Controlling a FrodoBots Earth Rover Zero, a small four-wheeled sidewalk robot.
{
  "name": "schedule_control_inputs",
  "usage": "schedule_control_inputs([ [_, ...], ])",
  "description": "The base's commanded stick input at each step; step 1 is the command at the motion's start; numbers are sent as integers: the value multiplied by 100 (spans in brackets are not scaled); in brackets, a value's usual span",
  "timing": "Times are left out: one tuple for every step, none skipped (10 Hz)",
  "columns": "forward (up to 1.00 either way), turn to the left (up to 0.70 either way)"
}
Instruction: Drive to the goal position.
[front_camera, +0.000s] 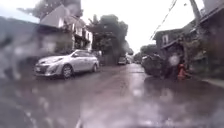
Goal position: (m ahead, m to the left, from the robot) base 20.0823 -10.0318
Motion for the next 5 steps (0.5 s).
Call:
schedule_control_inputs([
  [100,0],
  [100,0],
  [100,0],
  [100,0],
  [100,0],
])
